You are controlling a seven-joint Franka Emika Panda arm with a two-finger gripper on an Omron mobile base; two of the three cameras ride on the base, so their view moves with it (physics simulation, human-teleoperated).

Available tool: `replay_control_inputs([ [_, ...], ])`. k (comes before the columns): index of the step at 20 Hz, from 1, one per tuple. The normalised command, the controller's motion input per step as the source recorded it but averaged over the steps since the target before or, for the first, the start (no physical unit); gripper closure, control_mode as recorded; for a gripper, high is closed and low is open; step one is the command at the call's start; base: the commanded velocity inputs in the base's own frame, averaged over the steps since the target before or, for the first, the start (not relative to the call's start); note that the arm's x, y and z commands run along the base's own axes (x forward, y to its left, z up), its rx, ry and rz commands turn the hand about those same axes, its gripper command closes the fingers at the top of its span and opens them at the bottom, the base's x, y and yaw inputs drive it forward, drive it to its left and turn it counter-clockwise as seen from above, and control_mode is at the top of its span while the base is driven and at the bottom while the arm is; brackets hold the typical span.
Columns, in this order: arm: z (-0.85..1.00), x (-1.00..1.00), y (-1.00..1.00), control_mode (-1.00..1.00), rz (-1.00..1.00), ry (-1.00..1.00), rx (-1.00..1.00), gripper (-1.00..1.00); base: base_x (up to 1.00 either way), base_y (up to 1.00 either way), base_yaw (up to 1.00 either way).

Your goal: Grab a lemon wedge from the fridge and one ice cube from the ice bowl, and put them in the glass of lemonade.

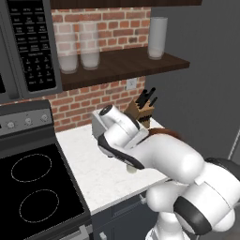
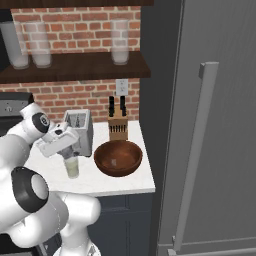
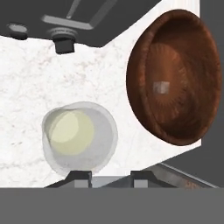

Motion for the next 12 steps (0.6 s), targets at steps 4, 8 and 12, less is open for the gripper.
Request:
replay_control_inputs([
  [4, -0.08, 0.36, 0.0, -1.0, 0.0, 0.0, 0.0, 1.0, 0.0, 0.0, 0.0],
  [8, -0.26, 0.08, 0.0, -1.0, 0.0, 0.0, -0.02, 1.0, 0.0, 0.0, 0.0],
  [12, -0.19, 0.0, 0.0, -1.0, 0.0, 0.0, -0.03, 1.0, 0.0, 0.0, 0.0],
])
